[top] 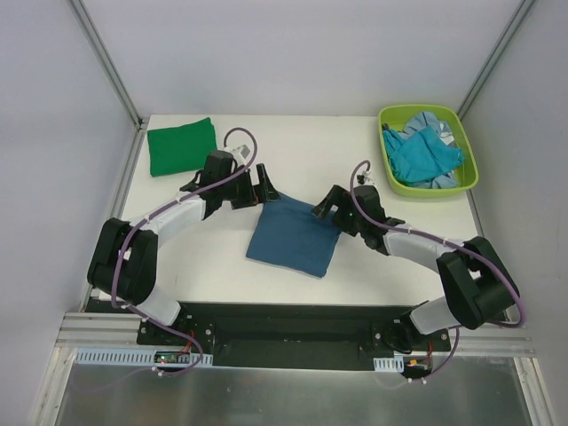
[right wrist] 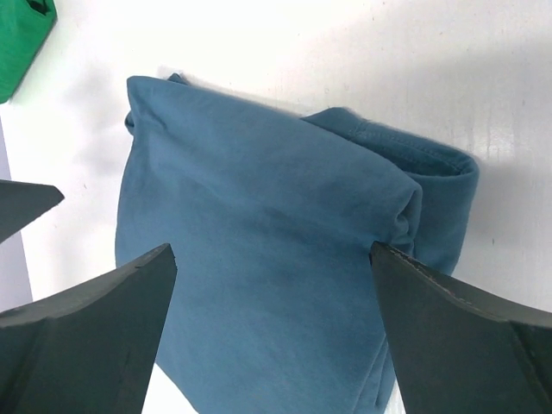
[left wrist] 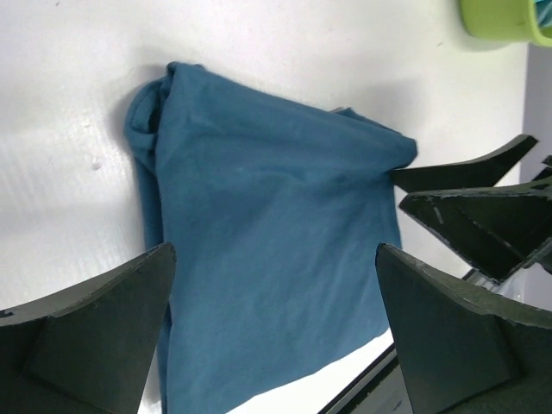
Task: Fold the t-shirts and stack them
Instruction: Fold the long partially folded tshirt into a neat square
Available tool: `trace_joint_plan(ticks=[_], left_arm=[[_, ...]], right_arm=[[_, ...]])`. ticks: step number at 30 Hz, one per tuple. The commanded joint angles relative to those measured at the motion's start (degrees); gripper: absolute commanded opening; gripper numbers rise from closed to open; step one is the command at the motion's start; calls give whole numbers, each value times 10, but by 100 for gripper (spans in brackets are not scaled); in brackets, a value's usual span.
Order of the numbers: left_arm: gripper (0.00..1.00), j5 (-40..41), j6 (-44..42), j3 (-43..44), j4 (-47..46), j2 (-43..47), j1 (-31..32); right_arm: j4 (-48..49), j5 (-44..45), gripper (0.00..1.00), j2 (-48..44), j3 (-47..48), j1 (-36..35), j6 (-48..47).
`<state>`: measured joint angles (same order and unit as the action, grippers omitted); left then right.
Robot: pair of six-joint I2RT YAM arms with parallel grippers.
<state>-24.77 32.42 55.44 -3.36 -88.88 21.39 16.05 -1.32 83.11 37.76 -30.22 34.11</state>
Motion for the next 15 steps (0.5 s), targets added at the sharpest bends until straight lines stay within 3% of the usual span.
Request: trace_joint_plan(ticks=[1,4,12,15], left_arm=[[99,30,-34,-21,32,8,1],[99,36,-46,-20,60,-3,1],[99,56,-64,-30,91,-52,1],[92,57,-65,-24,97,-67,1]], right_arm=[[-4,5,96,22,37,2,-33],[-8,42,96,59,51,4,-45],[-13,21,96,112,56,10,-19],[-13,19,96,97,56,9,-18]])
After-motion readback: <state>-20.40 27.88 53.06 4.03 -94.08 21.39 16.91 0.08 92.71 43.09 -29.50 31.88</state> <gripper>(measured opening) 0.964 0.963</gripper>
